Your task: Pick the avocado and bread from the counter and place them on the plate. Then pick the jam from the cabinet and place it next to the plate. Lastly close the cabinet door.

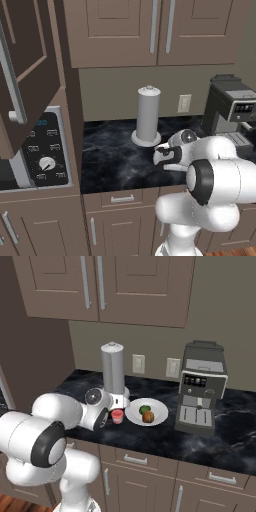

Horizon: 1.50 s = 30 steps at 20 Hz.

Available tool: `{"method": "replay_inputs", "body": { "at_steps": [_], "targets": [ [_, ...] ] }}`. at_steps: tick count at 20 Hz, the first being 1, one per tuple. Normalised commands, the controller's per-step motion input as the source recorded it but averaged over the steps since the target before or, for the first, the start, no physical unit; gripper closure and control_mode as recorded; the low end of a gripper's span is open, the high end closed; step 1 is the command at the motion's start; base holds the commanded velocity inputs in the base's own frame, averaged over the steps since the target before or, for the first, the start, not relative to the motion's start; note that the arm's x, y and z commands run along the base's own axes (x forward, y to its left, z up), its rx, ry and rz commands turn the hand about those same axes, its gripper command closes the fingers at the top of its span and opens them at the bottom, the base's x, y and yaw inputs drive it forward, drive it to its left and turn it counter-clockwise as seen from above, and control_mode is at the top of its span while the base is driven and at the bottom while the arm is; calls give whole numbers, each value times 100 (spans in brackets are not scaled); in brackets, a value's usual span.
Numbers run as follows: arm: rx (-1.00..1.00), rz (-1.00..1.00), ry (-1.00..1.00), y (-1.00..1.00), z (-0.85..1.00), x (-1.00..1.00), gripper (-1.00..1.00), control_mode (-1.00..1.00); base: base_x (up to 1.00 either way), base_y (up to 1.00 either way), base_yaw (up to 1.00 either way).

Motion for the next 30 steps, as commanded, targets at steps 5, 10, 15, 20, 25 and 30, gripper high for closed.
{"method": "replay_inputs", "body": {
  "at_steps": [5, 10, 15, 20, 25, 30],
  "targets": [
    [4, 1, -2, -8, 37, -68, -100, -100, 0, 0, 0],
    [14, 4, 15, -9, 38, -78, -100, -100, 0, 0, 0],
    [6, 1, 14, 0, 20, -78, -100, -100, 0, 0, 0],
    [4, 0, 4, 0, 53, -71, -100, -100, 0, 0, 0],
    [2, 0, 1, 0, 66, -61, -100, -100, 0, 0, 0],
    [0, 0, 0, 4, 84, -56, -100, -100, 0, 0, 0]
  ]
}}
